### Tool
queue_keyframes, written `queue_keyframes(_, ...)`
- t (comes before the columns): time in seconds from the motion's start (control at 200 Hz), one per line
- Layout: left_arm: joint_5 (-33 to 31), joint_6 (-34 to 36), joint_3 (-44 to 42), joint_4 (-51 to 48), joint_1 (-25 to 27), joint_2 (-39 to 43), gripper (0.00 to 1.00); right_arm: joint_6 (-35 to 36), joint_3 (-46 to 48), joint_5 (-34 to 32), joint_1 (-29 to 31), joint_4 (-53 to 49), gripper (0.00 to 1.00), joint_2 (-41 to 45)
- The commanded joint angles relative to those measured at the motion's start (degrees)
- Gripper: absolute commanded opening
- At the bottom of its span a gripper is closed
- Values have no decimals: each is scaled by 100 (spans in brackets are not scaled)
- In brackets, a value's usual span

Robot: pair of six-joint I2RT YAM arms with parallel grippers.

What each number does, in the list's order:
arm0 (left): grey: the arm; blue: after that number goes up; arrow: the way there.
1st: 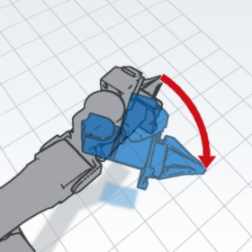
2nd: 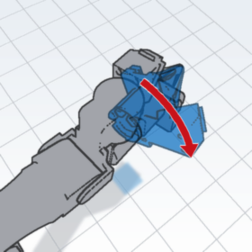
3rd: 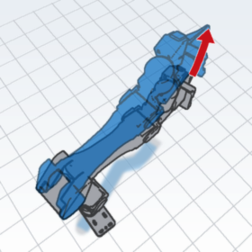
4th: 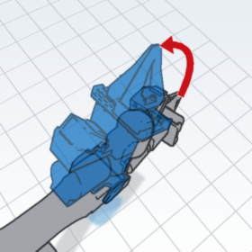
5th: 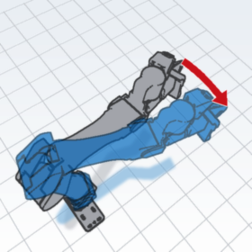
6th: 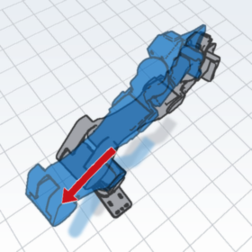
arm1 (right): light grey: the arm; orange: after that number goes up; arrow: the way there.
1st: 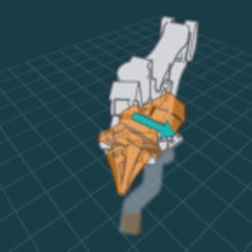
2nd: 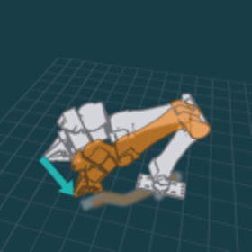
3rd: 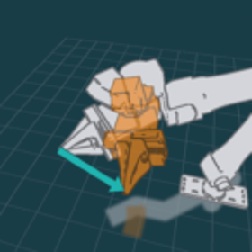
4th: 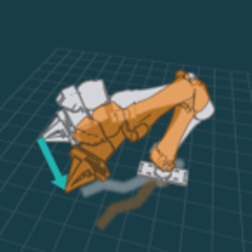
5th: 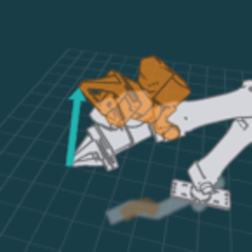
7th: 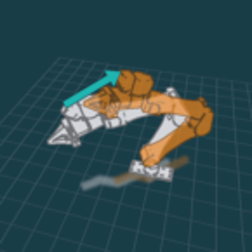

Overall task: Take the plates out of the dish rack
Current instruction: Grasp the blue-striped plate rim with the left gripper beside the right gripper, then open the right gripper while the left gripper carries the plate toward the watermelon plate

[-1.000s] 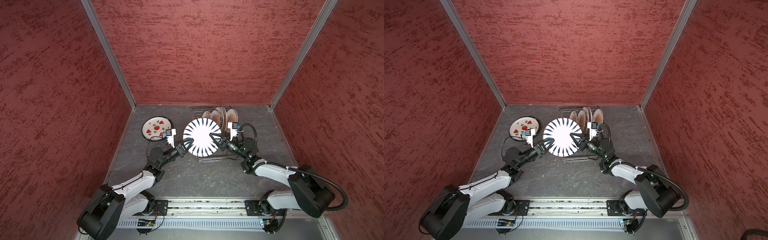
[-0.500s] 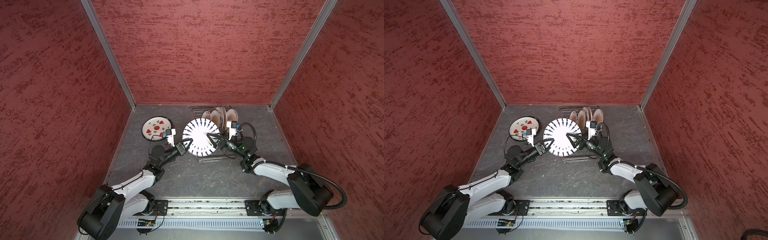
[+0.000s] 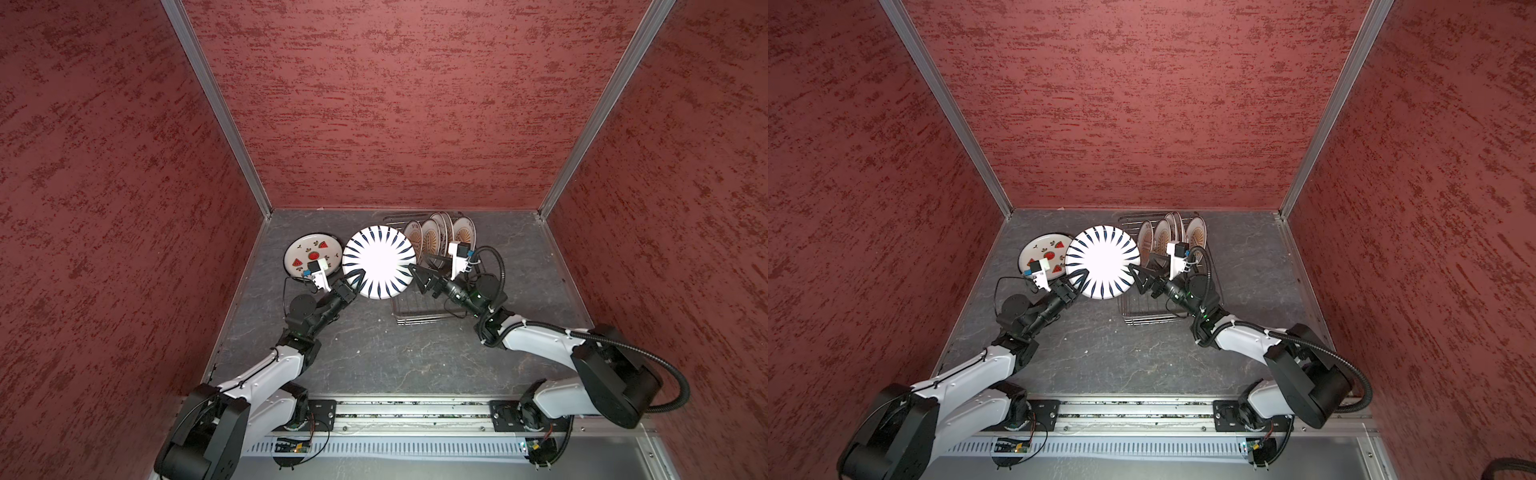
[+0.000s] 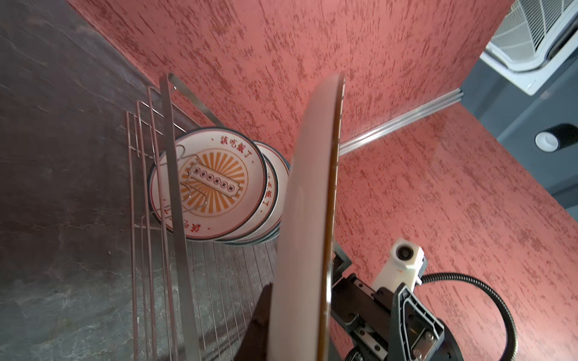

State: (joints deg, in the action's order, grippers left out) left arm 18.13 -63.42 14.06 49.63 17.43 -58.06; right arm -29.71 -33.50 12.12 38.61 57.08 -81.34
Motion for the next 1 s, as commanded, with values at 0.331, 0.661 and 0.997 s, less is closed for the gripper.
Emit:
queue_keyframes(0.331,-1412,-659,-86,-487,-900,1046,4,1104,-1263,-349,833,-460,99,-1021)
queue_keyframes(0.661,-1653,-871,26,-827,-1501,619,3,1389,-2232,162,1142,-904,99,-1834)
queue_keyframes(0.997,-2234,-679,365,-768,-1726,-325,3,1567,-2878,48,1210,-1436,99,-2384)
